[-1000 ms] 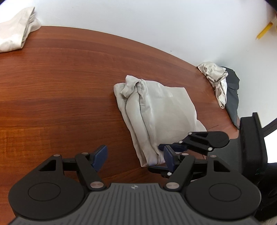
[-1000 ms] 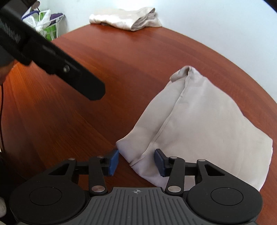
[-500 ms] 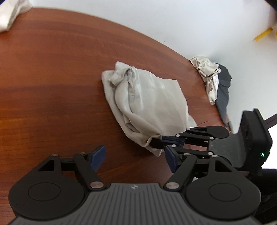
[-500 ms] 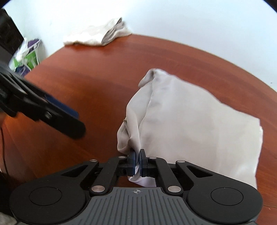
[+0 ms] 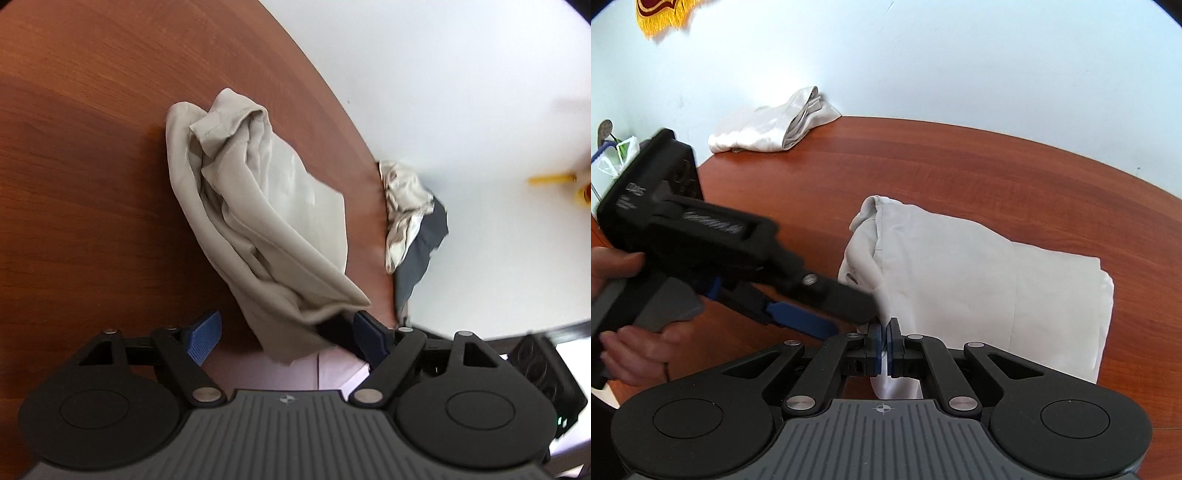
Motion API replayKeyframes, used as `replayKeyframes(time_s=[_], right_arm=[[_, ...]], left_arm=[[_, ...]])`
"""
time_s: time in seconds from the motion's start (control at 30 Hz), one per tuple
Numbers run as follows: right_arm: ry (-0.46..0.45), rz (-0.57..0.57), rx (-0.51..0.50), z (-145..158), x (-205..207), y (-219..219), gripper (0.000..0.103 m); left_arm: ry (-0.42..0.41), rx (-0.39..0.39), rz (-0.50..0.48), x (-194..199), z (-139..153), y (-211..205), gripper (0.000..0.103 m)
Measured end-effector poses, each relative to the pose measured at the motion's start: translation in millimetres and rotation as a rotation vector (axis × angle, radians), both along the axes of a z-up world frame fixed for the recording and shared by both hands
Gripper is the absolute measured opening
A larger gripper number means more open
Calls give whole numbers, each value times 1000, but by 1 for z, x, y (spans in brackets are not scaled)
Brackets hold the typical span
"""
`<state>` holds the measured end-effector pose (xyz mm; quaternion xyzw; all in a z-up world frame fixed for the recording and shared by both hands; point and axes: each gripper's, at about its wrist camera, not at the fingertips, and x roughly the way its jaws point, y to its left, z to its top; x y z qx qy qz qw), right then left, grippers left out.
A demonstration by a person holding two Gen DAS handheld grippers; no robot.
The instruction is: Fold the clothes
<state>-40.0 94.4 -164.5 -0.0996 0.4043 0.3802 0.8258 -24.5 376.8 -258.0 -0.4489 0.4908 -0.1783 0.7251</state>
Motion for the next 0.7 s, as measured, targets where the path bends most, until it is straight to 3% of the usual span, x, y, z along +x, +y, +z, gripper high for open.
replayKeyframes(time_s=[0.13, 0.37, 0.7], right_arm=[[17, -15, 17, -1, 3, -8, 5], [34, -1, 48, 0, 4, -16, 5], [56, 61, 74, 4, 0, -21, 6]], left_arm=[[15, -65, 59, 3, -10, -1, 84], [32, -101, 146, 10, -20, -5, 84], [39, -4, 155, 44, -18, -27, 84]])
